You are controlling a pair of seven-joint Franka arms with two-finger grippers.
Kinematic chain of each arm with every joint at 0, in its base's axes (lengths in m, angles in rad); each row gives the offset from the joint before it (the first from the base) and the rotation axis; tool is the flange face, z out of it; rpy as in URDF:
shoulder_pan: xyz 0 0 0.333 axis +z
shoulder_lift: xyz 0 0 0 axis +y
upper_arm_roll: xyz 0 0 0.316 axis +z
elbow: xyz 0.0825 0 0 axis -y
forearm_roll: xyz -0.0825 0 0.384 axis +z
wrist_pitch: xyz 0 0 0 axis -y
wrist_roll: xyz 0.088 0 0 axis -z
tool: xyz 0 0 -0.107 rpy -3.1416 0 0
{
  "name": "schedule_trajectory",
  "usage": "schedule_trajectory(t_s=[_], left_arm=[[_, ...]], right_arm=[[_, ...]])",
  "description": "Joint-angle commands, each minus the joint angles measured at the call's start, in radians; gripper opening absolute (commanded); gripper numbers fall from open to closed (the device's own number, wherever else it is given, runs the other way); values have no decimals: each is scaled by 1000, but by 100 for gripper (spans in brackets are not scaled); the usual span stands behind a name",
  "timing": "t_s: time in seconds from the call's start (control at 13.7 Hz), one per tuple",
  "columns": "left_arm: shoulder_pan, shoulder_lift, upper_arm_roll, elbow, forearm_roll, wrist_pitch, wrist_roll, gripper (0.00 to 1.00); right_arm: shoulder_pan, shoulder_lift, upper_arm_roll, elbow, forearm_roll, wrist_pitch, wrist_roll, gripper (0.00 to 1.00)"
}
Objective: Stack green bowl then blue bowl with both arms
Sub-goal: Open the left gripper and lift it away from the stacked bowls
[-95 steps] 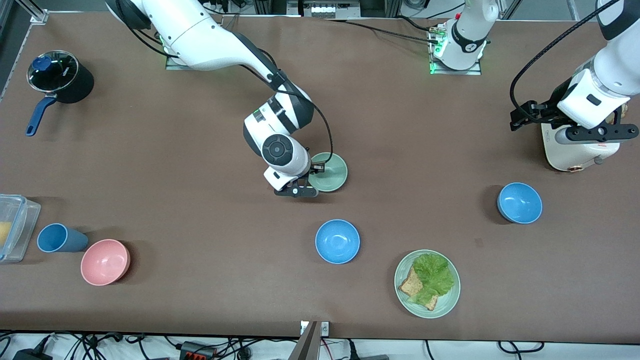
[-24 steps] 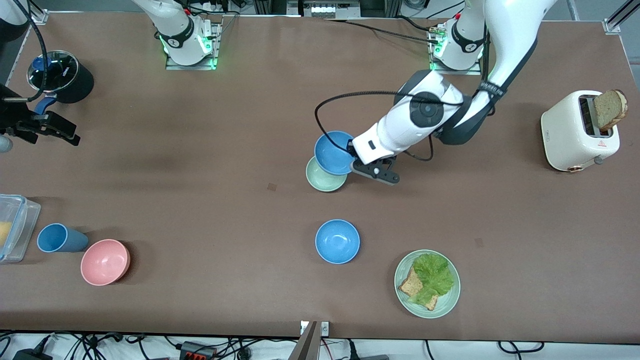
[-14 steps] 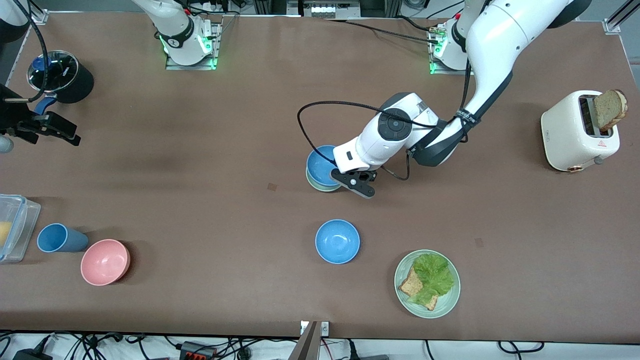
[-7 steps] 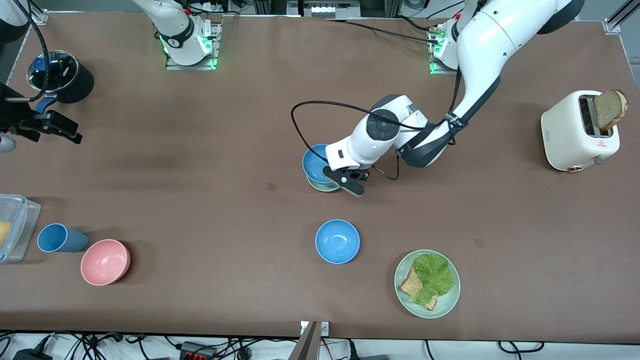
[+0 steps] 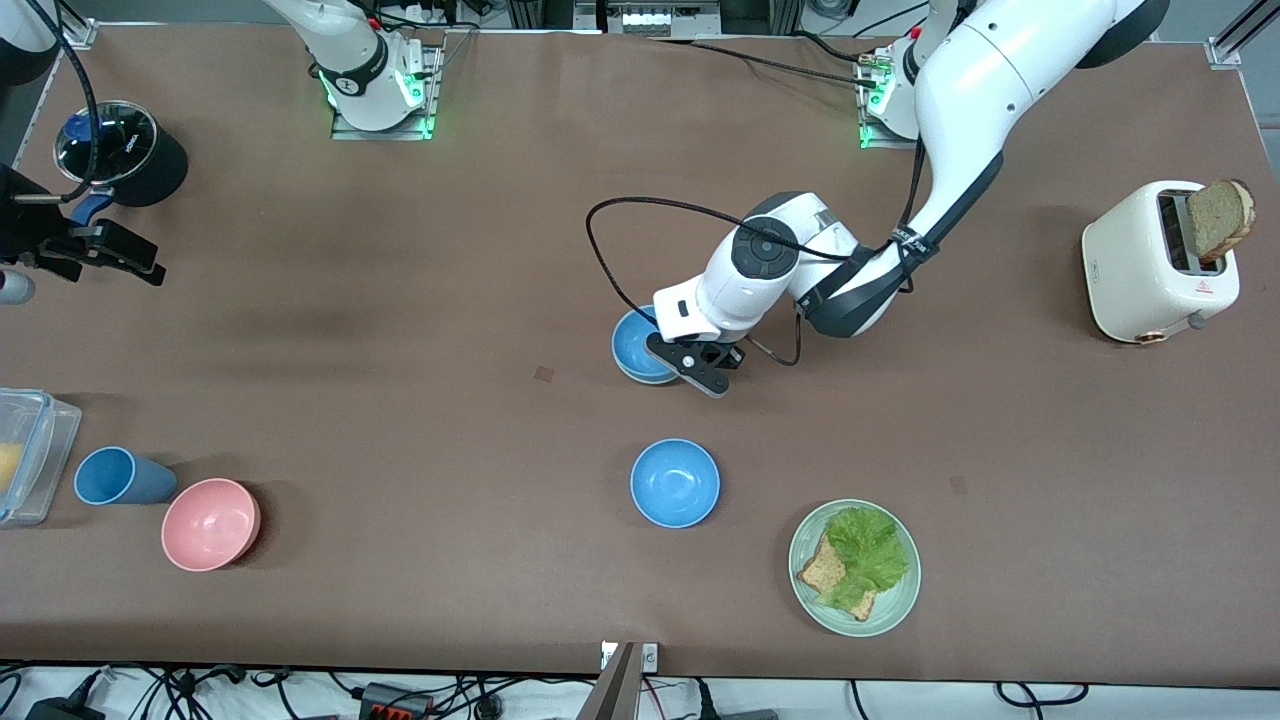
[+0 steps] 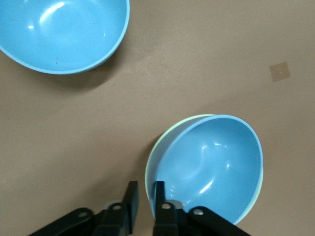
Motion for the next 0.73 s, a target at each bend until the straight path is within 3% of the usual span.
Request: schedule_trajectory(t_s=[0.0,0.15,0.44,0.66], left_arm=[[-5,5,10,30,10,-5,4,38],[48,-12,-10,38,5,-34,6,40],[229,-26,-160,79,-47,-144,4,40],[284,-37,-189,151,-43,-283,12,50]], right_arm=[[-4,-17,4,-15,-4,-5,-8,100],[-4,-17,4,-15,-4,-6,-8,100],[-4,-17,4,-15,-4,-5,-14,100],[-4,-17,4,-15,-4,-5,-7,100]])
